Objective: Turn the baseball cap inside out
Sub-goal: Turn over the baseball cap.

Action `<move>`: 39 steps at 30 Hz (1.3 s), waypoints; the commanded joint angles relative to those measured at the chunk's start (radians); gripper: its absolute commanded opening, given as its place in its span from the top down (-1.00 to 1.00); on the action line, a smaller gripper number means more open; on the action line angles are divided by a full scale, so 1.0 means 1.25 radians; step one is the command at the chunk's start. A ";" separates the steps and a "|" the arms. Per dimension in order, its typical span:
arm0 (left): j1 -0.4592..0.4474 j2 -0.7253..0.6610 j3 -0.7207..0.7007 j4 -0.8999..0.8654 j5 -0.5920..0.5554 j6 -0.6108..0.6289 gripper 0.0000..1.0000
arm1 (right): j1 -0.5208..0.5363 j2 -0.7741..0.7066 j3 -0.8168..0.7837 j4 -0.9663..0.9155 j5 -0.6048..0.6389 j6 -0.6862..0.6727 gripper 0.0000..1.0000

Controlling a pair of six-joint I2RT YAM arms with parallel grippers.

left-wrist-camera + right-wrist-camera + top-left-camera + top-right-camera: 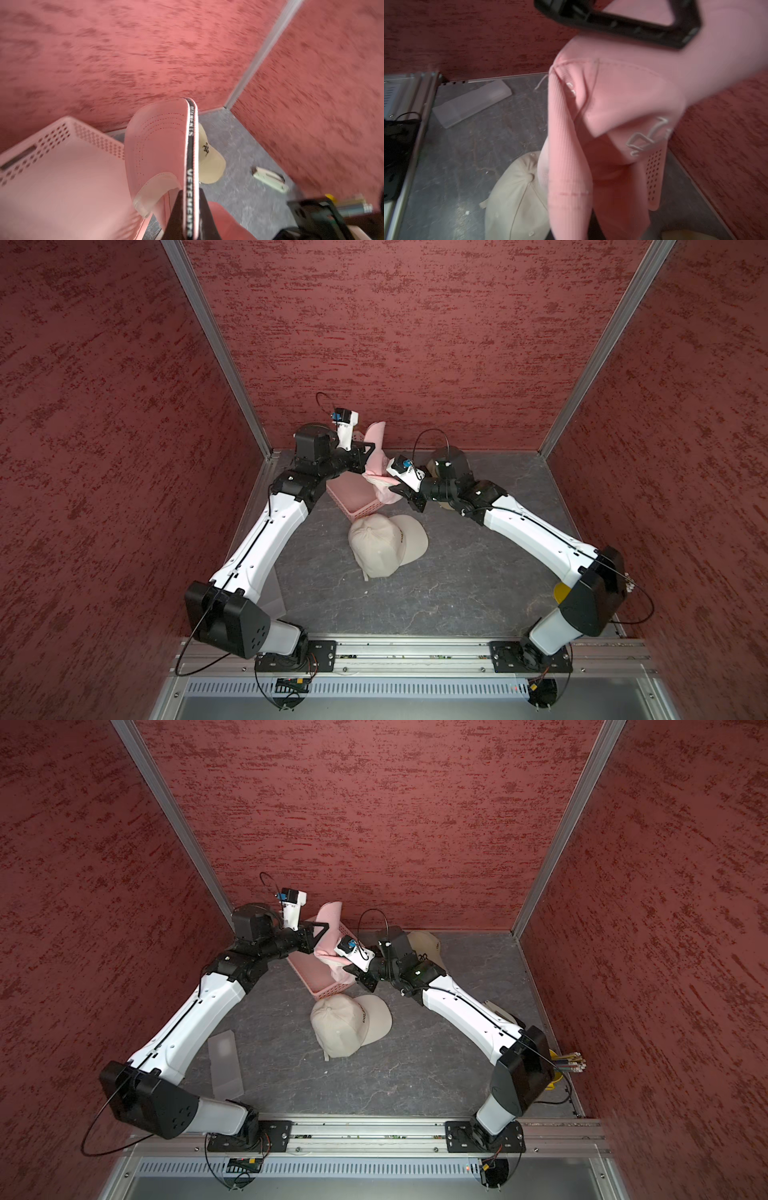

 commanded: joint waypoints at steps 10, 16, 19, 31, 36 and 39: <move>0.013 -0.047 -0.090 0.047 -0.441 -0.622 1.00 | 0.205 0.083 -0.190 0.696 0.914 -0.083 0.76; 0.017 -0.003 -0.053 0.083 -0.436 -0.765 1.00 | 0.305 0.190 -0.133 0.732 0.966 -0.133 0.60; 0.008 0.022 -0.030 0.115 -0.413 -0.811 1.00 | 0.334 0.230 -0.099 0.695 0.959 -0.094 0.42; 0.050 0.062 0.015 0.273 -0.107 -0.689 1.00 | 0.224 0.027 -0.125 0.231 0.487 0.295 -0.50; 0.129 0.131 0.031 0.381 0.205 -0.646 1.00 | 0.057 -0.178 -0.223 0.075 0.129 0.407 -0.59; 0.141 0.134 0.034 0.381 0.262 -0.572 1.00 | -0.008 -0.243 -0.254 -0.007 0.034 0.423 -0.63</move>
